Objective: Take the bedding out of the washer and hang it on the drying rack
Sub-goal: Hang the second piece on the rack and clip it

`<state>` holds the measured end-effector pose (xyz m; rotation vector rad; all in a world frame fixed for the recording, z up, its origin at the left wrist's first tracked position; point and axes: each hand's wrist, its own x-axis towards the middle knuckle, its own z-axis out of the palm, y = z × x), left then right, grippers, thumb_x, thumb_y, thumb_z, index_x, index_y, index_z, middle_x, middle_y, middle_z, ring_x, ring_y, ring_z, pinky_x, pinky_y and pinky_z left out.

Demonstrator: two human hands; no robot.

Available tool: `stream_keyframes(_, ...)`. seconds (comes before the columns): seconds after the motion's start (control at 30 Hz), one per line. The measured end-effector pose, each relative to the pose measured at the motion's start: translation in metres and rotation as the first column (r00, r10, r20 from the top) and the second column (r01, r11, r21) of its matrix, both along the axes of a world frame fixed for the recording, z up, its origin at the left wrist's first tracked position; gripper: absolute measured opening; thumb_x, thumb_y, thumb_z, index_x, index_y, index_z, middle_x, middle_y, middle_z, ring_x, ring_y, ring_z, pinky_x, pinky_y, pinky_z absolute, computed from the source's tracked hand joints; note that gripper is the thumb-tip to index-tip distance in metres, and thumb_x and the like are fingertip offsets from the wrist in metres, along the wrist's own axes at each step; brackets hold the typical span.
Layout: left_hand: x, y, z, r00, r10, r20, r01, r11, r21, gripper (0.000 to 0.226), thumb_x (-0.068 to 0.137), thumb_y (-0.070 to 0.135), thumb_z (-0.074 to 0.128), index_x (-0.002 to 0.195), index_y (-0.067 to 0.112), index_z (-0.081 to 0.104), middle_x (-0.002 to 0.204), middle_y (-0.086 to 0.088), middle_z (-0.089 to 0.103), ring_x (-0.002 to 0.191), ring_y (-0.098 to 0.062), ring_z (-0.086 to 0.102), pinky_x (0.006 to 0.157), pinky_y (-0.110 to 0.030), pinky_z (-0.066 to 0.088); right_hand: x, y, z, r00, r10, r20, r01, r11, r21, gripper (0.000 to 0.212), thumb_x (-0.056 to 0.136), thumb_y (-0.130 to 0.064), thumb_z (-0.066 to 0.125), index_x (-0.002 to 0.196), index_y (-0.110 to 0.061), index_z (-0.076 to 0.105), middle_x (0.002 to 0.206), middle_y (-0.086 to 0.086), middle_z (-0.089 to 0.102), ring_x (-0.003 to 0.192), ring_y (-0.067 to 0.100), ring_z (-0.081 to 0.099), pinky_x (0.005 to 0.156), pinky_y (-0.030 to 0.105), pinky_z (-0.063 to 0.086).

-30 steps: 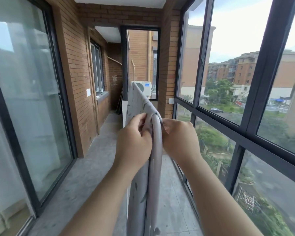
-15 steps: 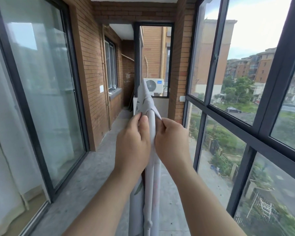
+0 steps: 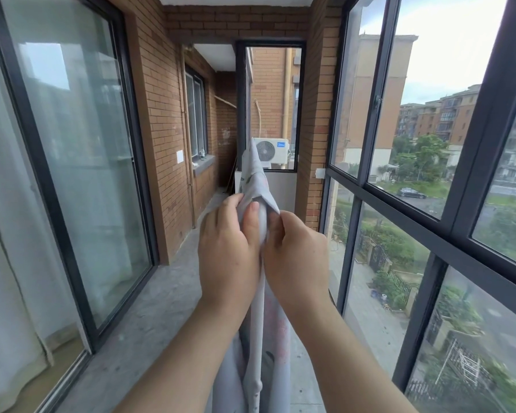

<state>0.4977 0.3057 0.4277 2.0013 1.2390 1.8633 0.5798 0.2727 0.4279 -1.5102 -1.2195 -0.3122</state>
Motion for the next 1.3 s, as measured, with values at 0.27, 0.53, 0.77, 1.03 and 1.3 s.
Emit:
stream_keyframes(0.27, 0.001, -0.005, 0.001, 0.998, 0.059, -0.004, -0.058, 0.992, 0.115, 0.033, 0.103, 0.037, 0.047, 0.115, 0.012, 0.064, 0.104, -0.003, 0.068, 0.099, -0.026, 0.06, 0.085, -0.034, 0.044, 0.005, -0.012, -0.004, 0.998, 0.054, 0.025, -0.056, 0.992, 0.111, 0.043, 0.1, -0.019, 0.049, 0.063, -0.022, 0.028, 0.047, -0.006, 0.027, 0.045, 0.016, 0.028, 0.045, 0.025, 0.021)
stream_keyframes(0.53, -0.016, -0.006, 0.009, 0.987, 0.087, -0.135, -0.064, 0.984, 0.169, 0.021, 0.101, 0.025, 0.055, 0.115, 0.019, 0.069, 0.1, 0.002, 0.071, 0.095, -0.025, 0.066, 0.076, -0.038, 0.053, 0.011, -0.012, -0.004, 0.999, -0.012, 0.041, 0.009, 0.997, 0.076, 0.029, 0.095, -0.04, 0.044, 0.096, -0.024, 0.068, 0.067, -0.007, 0.067, 0.066, 0.026, 0.063, 0.061, 0.038, 0.051)
stream_keyframes(0.77, -0.027, 0.001, 0.021, 0.934, -0.308, 0.183, 0.309, 0.951, 0.022, 0.021, 0.092, 0.021, 0.055, 0.093, 0.02, 0.076, 0.083, 0.013, 0.073, 0.081, -0.004, 0.067, 0.07, -0.016, 0.047, 0.014, -0.013, 0.01, 0.894, 0.311, -0.323, -0.315, 0.948, 0.041, 0.034, 0.082, -0.034, 0.041, 0.093, -0.032, 0.074, 0.072, -0.009, 0.07, 0.07, 0.013, 0.066, 0.068, 0.04, 0.055)
stream_keyframes(1.03, -0.003, 0.071, 0.05, 0.909, -0.398, 0.125, 0.414, 0.898, -0.15, 0.028, 0.104, 0.024, 0.05, 0.11, 0.018, 0.077, 0.101, 0.008, 0.076, 0.1, -0.007, 0.07, 0.088, -0.026, 0.054, 0.027, 0.041, 0.049, 0.692, 0.443, -0.571, -0.475, 0.874, 0.103, 0.028, 0.102, -0.04, 0.053, 0.094, -0.029, 0.078, 0.096, -0.01, 0.078, 0.1, 0.004, 0.071, 0.097, 0.036, 0.055)
stream_keyframes(1.3, 0.001, 0.083, 0.048, 0.887, -0.453, 0.089, 0.462, 0.873, -0.156, 0.028, 0.103, 0.021, 0.052, 0.12, 0.016, 0.074, 0.111, 0.006, 0.075, 0.104, -0.003, 0.065, 0.082, -0.004, 0.044, 0.03, 0.059, 0.054, 0.739, 0.433, -0.516, -0.498, 0.867, 0.014, 0.026, 0.095, -0.033, 0.062, 0.116, -0.025, 0.077, 0.099, -0.009, 0.078, 0.099, 0.008, 0.072, 0.097, 0.041, 0.057)
